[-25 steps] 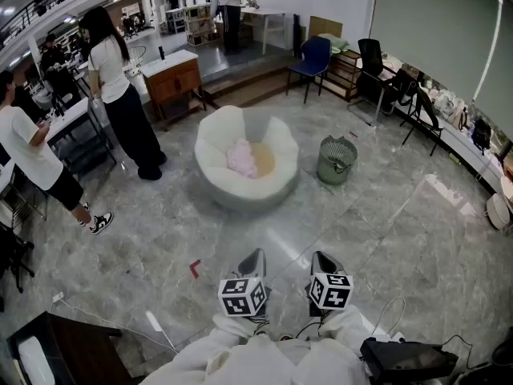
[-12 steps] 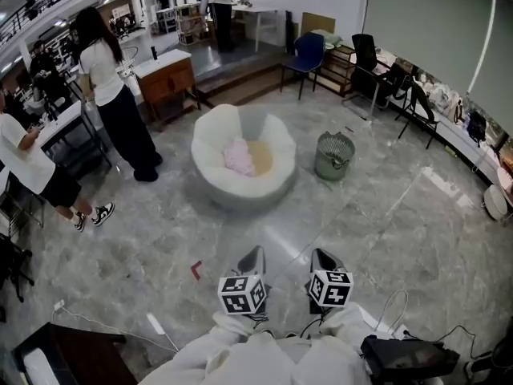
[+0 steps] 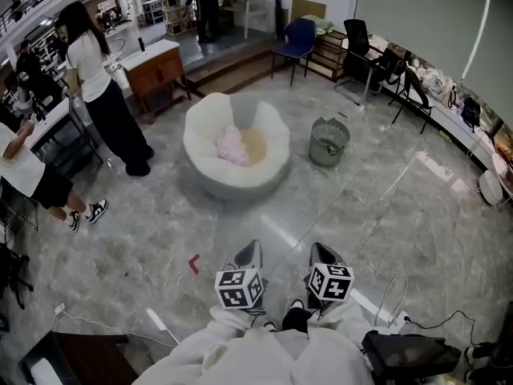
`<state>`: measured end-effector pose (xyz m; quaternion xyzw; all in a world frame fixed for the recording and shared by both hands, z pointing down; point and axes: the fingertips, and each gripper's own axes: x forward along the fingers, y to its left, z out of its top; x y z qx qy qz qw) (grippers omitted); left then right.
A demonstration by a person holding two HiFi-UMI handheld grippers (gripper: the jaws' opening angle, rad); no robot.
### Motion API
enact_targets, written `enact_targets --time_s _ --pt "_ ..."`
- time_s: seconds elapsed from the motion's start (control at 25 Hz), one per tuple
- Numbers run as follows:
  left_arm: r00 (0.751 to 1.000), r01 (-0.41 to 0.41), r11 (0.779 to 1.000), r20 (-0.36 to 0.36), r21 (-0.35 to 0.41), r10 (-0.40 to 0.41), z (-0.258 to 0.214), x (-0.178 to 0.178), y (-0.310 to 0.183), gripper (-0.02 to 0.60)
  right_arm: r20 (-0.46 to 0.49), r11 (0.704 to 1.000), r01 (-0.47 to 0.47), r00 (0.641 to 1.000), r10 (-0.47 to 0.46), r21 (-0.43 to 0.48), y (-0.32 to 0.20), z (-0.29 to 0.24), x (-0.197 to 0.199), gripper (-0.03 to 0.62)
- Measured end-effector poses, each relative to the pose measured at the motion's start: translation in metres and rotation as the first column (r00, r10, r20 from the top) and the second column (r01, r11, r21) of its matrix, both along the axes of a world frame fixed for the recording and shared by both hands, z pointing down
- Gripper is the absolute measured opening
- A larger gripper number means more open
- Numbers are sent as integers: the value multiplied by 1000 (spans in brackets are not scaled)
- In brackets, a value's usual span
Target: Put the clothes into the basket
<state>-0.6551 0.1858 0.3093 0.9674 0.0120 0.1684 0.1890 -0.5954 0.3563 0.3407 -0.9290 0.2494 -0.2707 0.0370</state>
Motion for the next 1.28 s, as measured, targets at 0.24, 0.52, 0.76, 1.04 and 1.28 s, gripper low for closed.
enact_targets --time_s 0.24,0.52,0.76,1.04,1.28 --pt "1000 -15 1000 -2 21 15 5 25 -3 3 2 1000 -22 1000 22 -3 0 5 24 25" --pt "1000 4 999 -10 31 -4 7 77 -9 3 13 1000 -3 1000 3 6 -9 11 81 25" --pt "999 31 999 -16 38 -30 0 135 -15 3 19 1000 28 999 -29 8 -18 8 142 25" --pt "999 37 999 -1 25 -37 1 218 -13 3 26 999 50 998 -50 1 -18 3 225 25" --pt "1000 19 999 -13 26 -19 -4 299 -4 3 38 999 49 998 -48 -6 -10 5 298 25"
